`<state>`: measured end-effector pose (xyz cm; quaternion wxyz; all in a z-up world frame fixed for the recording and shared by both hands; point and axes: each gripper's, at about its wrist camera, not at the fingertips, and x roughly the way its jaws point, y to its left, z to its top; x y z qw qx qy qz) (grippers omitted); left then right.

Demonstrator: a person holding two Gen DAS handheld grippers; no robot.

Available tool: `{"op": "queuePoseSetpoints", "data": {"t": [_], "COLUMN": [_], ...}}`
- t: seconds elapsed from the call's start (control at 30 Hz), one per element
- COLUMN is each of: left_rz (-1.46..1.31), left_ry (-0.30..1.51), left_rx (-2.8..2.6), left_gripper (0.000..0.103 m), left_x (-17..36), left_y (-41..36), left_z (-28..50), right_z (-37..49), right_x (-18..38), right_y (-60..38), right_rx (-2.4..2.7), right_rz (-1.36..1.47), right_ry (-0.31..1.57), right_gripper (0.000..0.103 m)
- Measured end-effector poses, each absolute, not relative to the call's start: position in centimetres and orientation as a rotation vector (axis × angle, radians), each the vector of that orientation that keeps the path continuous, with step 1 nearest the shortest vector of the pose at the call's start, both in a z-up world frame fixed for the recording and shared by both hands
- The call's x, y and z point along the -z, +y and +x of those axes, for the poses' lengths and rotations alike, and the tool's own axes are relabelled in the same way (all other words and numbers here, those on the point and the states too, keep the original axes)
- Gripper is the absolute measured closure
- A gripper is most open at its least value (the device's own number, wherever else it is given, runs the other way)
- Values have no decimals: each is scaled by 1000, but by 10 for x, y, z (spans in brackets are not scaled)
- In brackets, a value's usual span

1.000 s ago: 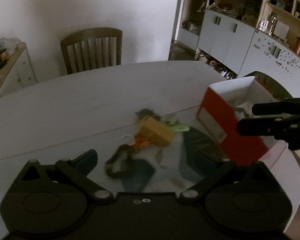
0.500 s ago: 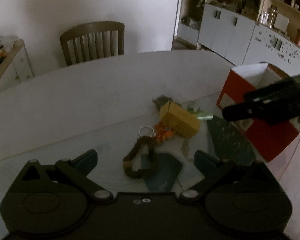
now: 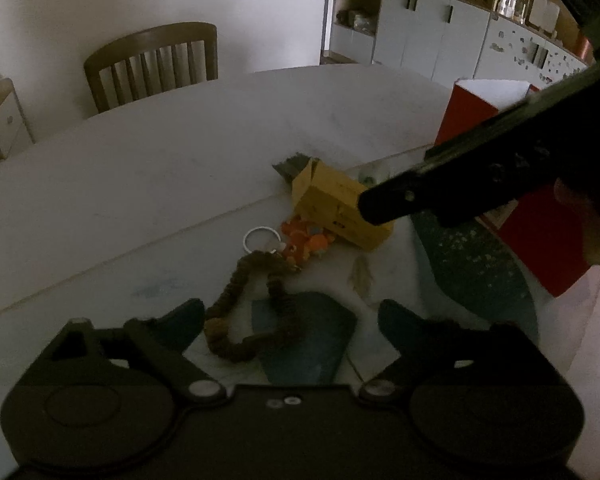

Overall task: Organize objects
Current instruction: 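Grasp the brown beaded string with the left gripper while the right grasps the yellow box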

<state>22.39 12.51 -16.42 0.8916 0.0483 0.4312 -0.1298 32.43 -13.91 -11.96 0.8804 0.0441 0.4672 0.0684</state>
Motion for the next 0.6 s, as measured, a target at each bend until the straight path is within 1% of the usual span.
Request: {"op": "queuePoseSetpoints", "data": {"t": [0.1,0.2,0.27,0.33,0.37,0.43,0.57,0.6], "left_rz": [109,125,130,129,133,154,176,174], "left_ry": [907,909,904,909,914,909,926,934], "left_rx": [266,256,250,257,263,263,276,270], "left_gripper": [26,31,34,44,52,54,61,60], "left_x": [170,174,175,175,175,175,178,179], "left_y": [123,121,121,120,119,115,110,110], "left_z": [228,231,233,235,236,235,236,238], "right_z": [331,338,342,345,346,348,351,352], "right_x": [126,132,136,139,140,141,143,144], "right_y": [-136,-135,-135,-134,-134,-133,-132,-132], "right_rx": [-150,-154,-159,-163,-165,-172,-183,-186], "right_rz": [71,58,53,47,42,37,26,22], "right_ry": [981,996,1007,1011,1013,1015,1016,1017], "right_gripper": [22,32,37,37,38,40,42,43]}}
